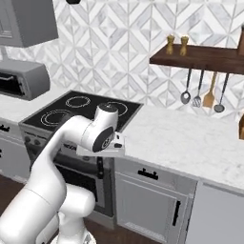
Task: Pick up the knife from the drawer and place it on the cutting board. Then place the meat from the plate to the cutting board.
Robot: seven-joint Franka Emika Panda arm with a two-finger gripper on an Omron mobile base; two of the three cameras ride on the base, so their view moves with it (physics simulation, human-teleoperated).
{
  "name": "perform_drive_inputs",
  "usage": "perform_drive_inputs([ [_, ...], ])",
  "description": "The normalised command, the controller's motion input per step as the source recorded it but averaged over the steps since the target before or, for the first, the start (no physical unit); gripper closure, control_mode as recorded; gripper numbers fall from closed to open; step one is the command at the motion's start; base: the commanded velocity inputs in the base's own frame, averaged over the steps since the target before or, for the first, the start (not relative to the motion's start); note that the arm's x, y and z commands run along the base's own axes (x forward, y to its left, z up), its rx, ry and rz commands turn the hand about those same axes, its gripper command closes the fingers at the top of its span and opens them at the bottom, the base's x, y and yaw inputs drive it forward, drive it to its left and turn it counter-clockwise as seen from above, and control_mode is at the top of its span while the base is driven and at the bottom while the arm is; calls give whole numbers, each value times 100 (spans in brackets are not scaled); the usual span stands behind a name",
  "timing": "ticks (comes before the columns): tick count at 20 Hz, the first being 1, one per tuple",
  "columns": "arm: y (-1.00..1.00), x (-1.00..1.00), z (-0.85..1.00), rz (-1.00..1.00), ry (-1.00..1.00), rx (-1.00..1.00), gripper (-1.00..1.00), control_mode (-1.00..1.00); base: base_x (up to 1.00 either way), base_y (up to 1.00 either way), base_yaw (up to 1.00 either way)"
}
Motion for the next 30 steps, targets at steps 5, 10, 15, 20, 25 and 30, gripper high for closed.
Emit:
perform_drive_inputs([
  [5,0,0,0,0,0,0,100,100,14,13,56],
  [10,0,0,0,0,0,0,100,100,-4,40,85],
  [15,0,0,0,0,0,0,100,100,0,0,100],
  [20,0,0,0,0,0,0,100,100,0,0,100],
  [25,0,0,0,0,0,0,100,100,4,0,100],
  [30,0,0,0,0,0,0,100,100,27,0,100],
])
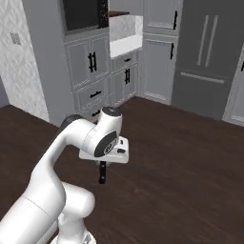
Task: Pick up the knife from the drawer and place it on the cutting board. Then place the meat from the plate to the cutting board.
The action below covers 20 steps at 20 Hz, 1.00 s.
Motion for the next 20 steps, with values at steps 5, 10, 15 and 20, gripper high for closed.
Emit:
perform_drive_inputs([
  [5,0,0,0,0,0,0,100,100,29,4,95],
  [10,0,0,0,0,0,0,100,100,25,11,73],
  [15,0,0,0,0,0,0,100,100,57,24,57],
  [20,0,0,0,0,0,0,100,100,100,29,37],
])
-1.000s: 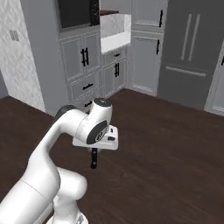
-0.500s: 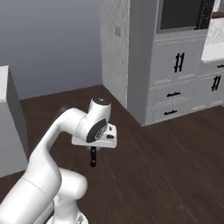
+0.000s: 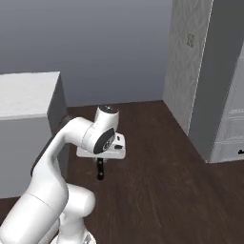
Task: Pick up the knife from the drawer and place it on the cutting board. Then place the meat from the plate to the cutting board.
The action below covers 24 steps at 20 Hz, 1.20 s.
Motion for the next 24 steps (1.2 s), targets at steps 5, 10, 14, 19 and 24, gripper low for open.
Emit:
perform_drive_inputs([
  [5,0,0,0,0,0,0,100,100,73,38,27],
  [10,0,0,0,0,0,0,100,100,32,53,36],
  [14,0,0,0,0,0,0,100,100,47,58,47],
  [19,0,0,0,0,0,0,100,100,77,58,42],
  [24,0,0,0,0,0,0,100,100,31,61,27],
])
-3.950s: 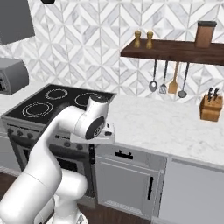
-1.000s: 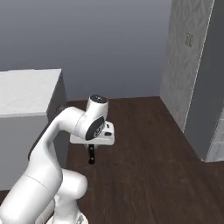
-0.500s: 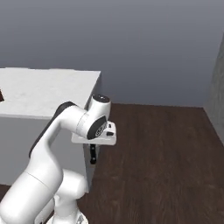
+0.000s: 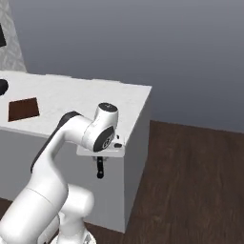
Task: Pick up the knife from the drawer and place it on the cutting board. Then place the meat from the plate to the cutting board.
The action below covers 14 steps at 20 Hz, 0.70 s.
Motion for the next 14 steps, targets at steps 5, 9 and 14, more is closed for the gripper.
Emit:
perform_drive_inputs([
  [5,0,0,0,0,0,0,100,100,51,74,15],
  [9,0,0,0,0,0,0,100,100,81,61,7],
  [14,0,0,0,0,0,0,100,100,68,59,2],
])
